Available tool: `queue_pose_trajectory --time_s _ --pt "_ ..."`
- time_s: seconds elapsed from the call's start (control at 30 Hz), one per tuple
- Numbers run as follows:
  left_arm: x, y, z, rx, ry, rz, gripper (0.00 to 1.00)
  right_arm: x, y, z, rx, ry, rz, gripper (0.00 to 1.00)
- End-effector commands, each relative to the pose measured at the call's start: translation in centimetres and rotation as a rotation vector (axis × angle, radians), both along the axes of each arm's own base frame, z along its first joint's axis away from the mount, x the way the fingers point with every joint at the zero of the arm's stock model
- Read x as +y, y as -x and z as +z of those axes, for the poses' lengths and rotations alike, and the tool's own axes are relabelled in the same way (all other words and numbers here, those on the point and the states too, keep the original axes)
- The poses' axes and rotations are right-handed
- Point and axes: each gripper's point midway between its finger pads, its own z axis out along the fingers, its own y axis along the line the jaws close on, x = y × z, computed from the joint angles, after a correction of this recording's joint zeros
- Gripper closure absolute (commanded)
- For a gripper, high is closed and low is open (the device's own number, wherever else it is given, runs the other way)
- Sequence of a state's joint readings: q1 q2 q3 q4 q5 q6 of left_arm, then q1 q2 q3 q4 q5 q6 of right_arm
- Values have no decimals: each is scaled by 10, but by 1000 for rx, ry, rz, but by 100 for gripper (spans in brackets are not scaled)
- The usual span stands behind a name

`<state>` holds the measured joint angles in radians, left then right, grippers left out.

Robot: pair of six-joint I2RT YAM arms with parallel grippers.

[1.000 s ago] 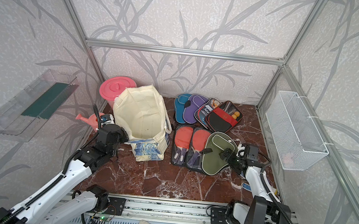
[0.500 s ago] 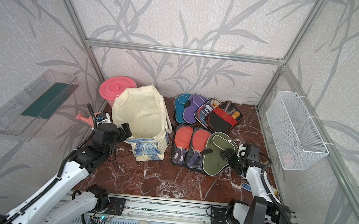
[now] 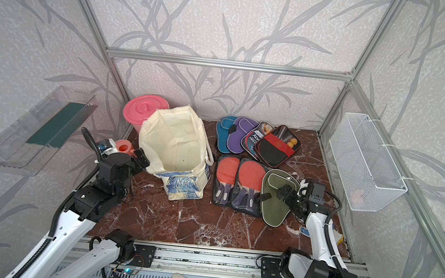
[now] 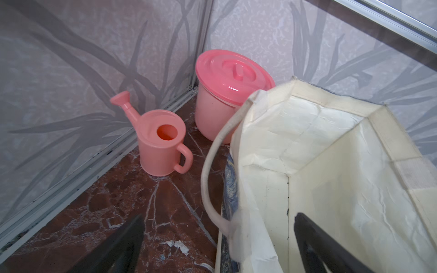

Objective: Remove the ping pong set from the canvas bag
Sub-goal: Place the ping pong set at the ping pong set, then adjust the canvas bag at the center of the board.

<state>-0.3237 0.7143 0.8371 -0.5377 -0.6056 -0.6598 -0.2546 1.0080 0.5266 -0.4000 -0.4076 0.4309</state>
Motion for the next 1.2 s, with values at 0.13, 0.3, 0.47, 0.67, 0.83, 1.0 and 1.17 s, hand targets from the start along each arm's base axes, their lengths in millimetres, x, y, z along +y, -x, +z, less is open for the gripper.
queue_pose_trajectory --time_s 0.13,0.3,0.47,0.67,0.83,1.0,1.17 --pt "51 34 -19 65 -129 303 1 -3 -15 42 -130 63 47 1" --pt "61 43 -44 96 -151 377 1 0 -28 67 -217 52 61 1" --pt "62 35 -71 159 -145 397 1 1 -43 99 -332 120 74 1" --pt "67 14 -94 218 -130 418 1 1 -57 116 -435 214 93 1" --pt "80 7 -109 275 -114 466 1 12 -67 112 -466 315 134 1" --pt "92 7 -120 299 -137 511 1 19 -79 102 -467 412 149 1" --pt "100 -1 -126 363 -196 544 1 10 -90 77 -425 466 125 1"
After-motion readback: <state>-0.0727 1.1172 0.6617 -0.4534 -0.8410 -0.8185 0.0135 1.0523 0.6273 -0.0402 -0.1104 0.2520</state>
